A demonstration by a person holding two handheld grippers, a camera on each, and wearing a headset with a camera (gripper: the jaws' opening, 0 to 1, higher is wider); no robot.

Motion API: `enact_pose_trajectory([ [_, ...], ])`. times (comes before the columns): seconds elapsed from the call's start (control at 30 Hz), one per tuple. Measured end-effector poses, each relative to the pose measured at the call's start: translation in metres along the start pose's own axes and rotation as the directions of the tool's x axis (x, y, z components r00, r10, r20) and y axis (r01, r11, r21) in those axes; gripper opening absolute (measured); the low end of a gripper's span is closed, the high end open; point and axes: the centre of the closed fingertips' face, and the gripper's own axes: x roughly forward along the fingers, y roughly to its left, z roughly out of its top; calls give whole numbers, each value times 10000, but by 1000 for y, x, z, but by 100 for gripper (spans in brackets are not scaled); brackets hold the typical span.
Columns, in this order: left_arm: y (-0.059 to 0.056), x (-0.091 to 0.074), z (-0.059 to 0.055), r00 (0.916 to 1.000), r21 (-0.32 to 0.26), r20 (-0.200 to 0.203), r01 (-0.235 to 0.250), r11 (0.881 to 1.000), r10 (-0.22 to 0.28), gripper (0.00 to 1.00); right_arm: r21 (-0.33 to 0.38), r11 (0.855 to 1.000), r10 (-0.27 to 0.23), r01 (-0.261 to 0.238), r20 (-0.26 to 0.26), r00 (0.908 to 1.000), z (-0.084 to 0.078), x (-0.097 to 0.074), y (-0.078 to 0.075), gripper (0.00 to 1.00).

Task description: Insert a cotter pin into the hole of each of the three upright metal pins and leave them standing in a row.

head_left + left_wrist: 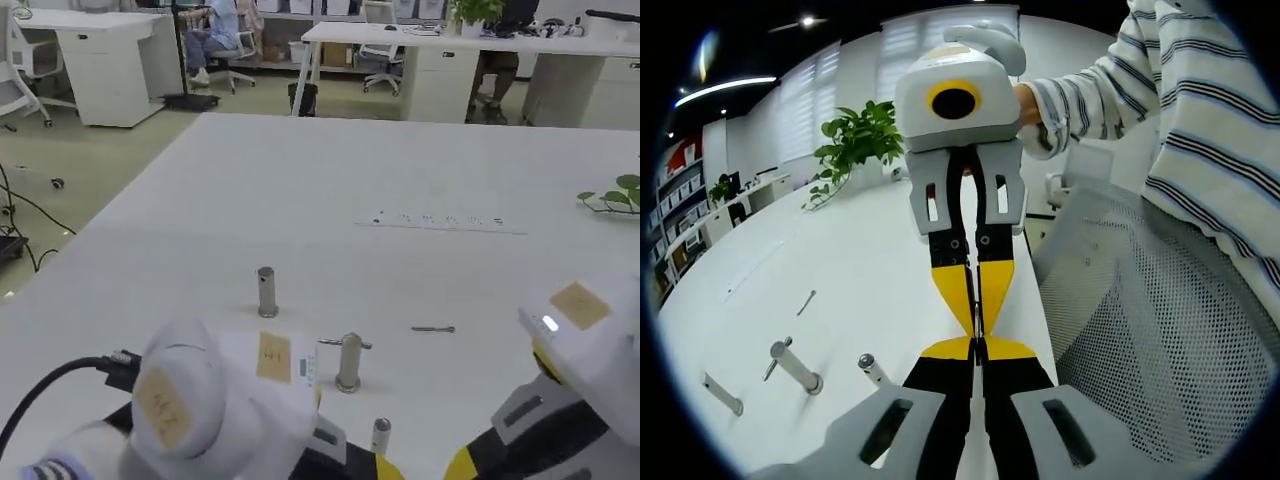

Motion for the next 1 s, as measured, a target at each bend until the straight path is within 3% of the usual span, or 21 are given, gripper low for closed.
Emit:
enact_pose_trajectory([
  [0.63, 0, 0, 2, 9998, -141, 218, 14, 9999, -11, 0, -148, 9999, -58, 55, -214, 9998, -3, 0, -1, 3],
  [1.0, 5, -1, 1, 9997, -609, 255, -35, 9981, 50, 0, -260, 9992, -285, 287, 85, 9996, -3, 1, -7, 3],
])
